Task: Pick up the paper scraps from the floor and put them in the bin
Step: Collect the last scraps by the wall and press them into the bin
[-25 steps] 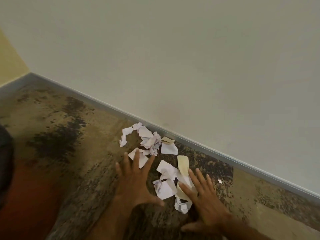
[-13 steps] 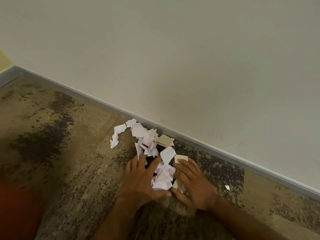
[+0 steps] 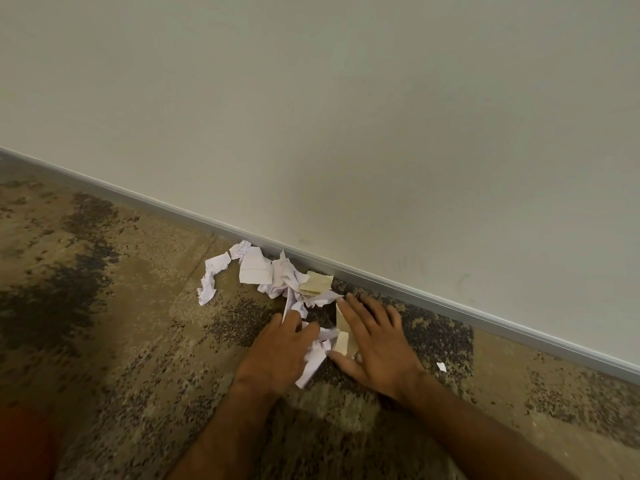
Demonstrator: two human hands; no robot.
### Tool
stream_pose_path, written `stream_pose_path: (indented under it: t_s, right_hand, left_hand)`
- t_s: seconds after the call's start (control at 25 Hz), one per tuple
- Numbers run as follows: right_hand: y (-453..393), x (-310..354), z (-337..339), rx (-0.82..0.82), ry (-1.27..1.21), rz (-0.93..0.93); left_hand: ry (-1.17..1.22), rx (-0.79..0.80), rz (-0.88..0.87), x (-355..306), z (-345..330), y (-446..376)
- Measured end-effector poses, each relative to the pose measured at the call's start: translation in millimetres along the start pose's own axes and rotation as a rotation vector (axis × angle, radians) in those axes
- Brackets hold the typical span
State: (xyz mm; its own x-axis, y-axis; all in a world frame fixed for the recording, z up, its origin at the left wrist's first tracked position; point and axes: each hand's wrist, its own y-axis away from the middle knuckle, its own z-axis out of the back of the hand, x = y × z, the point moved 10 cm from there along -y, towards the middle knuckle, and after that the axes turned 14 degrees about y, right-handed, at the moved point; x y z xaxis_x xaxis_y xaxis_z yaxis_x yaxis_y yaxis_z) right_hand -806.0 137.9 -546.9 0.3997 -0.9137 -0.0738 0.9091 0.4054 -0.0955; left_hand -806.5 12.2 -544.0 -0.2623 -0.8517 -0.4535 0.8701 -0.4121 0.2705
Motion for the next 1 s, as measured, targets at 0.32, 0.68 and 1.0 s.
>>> stream_pose_path:
  t_s: [0.32,0.68,1.0]
  right_hand:
    - [3,21,20,-0.189,-0.09,0.165]
    - [125,-124,24,0.143,-0.422,-0.614]
    - [140,-119,18,-0.036,-0.187,-0.6]
  left_hand:
    - [0.377,-0.224,0.088,13,3,36]
    - [0.533,-0.196,-0.053,-12,-10,64]
    - [0.447,-0.052,0.295,-1,-30,40]
